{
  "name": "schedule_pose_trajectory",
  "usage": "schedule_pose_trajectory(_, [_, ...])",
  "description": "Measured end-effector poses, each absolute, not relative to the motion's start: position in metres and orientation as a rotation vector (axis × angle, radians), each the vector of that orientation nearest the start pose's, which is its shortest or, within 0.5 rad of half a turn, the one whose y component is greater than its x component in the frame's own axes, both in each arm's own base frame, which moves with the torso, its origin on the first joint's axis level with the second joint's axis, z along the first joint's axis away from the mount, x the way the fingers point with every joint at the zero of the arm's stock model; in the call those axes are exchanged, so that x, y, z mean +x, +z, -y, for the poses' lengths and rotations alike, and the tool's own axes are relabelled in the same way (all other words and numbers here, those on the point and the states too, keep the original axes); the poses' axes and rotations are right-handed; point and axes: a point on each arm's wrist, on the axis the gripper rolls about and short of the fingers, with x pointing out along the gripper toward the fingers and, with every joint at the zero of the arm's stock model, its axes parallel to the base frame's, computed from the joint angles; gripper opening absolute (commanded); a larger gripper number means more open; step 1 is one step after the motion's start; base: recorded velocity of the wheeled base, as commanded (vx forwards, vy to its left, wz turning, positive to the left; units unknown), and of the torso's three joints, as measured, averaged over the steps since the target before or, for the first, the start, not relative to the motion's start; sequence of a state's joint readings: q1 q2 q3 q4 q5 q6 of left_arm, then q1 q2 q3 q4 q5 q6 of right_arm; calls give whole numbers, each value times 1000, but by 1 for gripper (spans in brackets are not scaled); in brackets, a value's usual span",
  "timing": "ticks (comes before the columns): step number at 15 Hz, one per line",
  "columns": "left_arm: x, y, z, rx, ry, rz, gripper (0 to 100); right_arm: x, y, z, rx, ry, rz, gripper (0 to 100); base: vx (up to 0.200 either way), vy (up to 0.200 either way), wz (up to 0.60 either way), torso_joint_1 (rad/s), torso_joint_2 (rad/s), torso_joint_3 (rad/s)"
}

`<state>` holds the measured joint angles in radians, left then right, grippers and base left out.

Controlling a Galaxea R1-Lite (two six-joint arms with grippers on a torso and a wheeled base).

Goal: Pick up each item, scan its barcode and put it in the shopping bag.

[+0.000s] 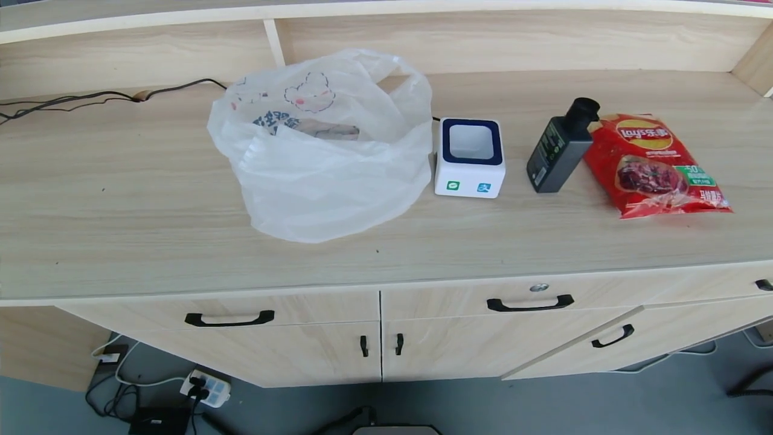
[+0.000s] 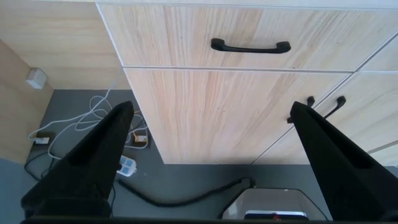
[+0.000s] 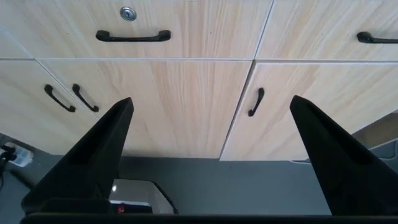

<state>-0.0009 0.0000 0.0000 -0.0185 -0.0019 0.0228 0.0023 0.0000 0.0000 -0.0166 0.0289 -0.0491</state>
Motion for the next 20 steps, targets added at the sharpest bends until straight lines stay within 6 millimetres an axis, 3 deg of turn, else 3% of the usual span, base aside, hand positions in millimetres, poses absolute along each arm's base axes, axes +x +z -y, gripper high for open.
schedule_pose_trajectory(3, [-23,77,0,25,-3,18,100,-27,113,-3,-69,154,108,100,0,0,0,0,0,0])
schedule_pose_trajectory(6, [-23,78,0,25,-4,22,100,-8,180,-4,-96,207,158,100,0,0,0,0,0,0])
schedule_pose_trajectory(8, [-23,78,0,25,-3,22,100,28,231,-6,-114,237,237,100,0,0,0,0,0,0])
schedule_pose_trajectory(10, [-23,78,0,26,-3,22,100,80,278,-11,-129,270,352,100,0,0,0,0,0,0])
schedule_pose_trajectory(12, [-23,78,0,25,-4,23,100,132,311,-21,-134,289,463,100,0,0,0,0,0,0])
schedule_pose_trajectory(13, [-23,78,0,25,-4,23,100,153,317,-30,-129,303,482,100,0,0,0,0,0,0])
schedule_pose_trajectory(15, [-23,78,0,25,-4,23,100,183,308,-51,-106,343,435,100,0,0,0,0,0,0])
schedule_pose_trajectory(20, [-23,78,0,25,-3,22,100,222,275,-66,-77,355,362,100,0,0,0,0,0,0])
